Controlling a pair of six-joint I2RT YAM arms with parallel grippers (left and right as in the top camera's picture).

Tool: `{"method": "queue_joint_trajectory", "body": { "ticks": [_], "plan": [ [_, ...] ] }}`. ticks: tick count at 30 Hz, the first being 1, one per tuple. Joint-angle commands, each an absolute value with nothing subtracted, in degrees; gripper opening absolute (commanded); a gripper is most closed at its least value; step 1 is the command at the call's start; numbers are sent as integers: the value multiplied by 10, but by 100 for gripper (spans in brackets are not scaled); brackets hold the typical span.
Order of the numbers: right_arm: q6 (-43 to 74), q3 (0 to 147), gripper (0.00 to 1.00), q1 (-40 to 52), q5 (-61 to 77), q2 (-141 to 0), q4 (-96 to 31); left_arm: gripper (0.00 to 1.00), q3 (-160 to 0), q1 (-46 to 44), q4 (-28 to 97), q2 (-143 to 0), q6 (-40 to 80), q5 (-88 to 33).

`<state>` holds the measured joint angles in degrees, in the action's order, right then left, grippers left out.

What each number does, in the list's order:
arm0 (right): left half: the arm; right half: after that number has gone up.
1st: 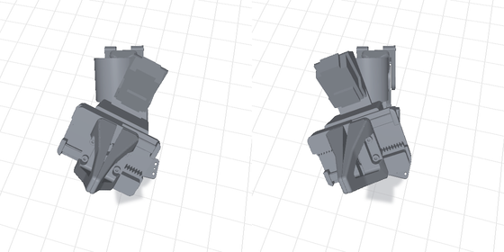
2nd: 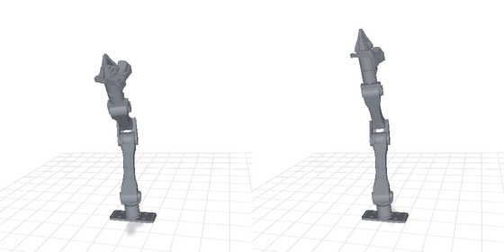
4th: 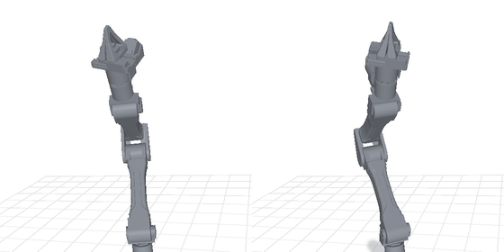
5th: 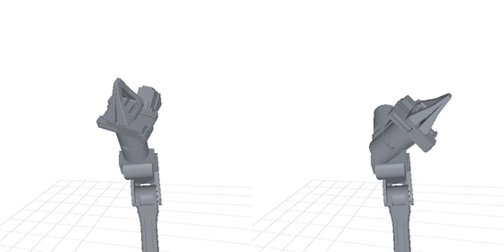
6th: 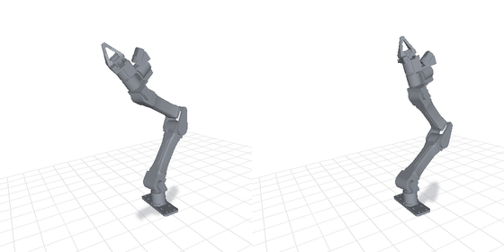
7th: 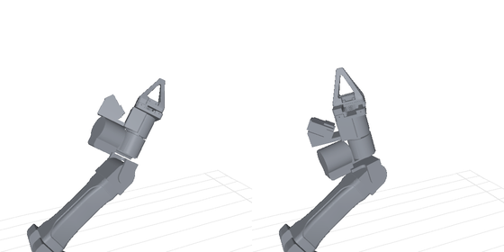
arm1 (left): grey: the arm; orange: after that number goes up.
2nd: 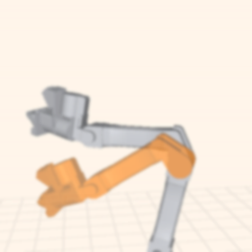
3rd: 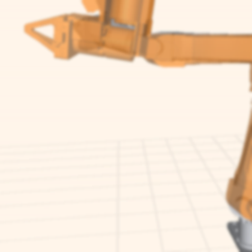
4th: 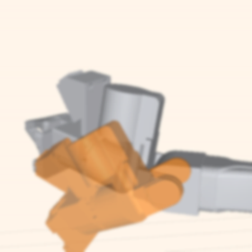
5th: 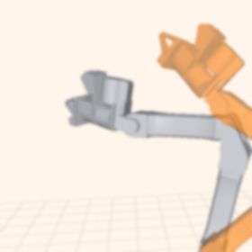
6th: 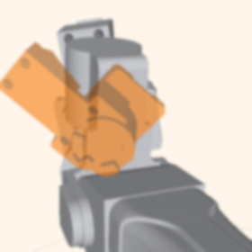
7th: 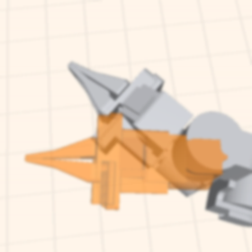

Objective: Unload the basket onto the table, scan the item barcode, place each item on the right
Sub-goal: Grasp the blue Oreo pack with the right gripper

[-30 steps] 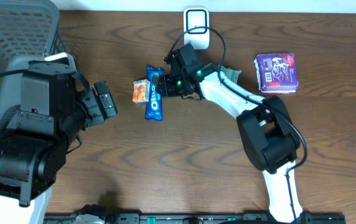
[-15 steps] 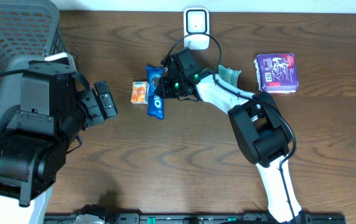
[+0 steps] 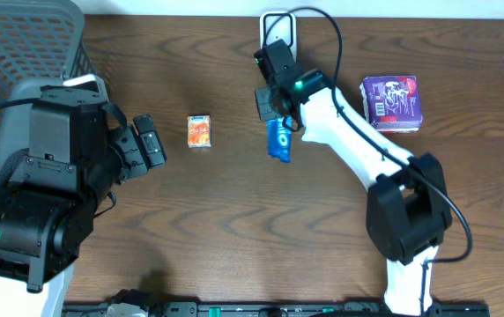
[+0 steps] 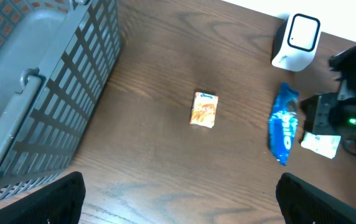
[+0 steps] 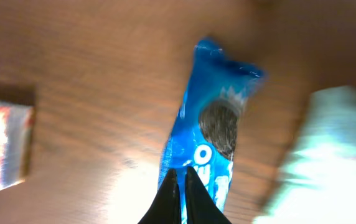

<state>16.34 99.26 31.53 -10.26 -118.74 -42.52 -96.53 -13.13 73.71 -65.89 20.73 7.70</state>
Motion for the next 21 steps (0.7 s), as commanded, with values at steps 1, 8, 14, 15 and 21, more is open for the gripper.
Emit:
{"method": "queue_joint_trajectory", "body": {
  "ticks": [1, 8, 14, 15, 21],
  "plan": [
    [106, 996, 1, 350, -317, -1200, -442, 98, -966, -128, 740, -659, 200, 84],
    [152, 996, 23, 378, -300, -1239, -455, 98, -966, -128, 740, -659, 200, 84],
    [151, 994, 52, 369, -236, -1245, -455, 98, -966, -128, 740, -659, 200, 84],
    [148, 994, 52, 368, -236, -1249, -455, 98, -966, -128, 740, -659, 200, 84],
    [136, 994, 54, 376, -244, -1294, -441, 98, -966, -128, 740, -660, 200, 84]
  ]
}}
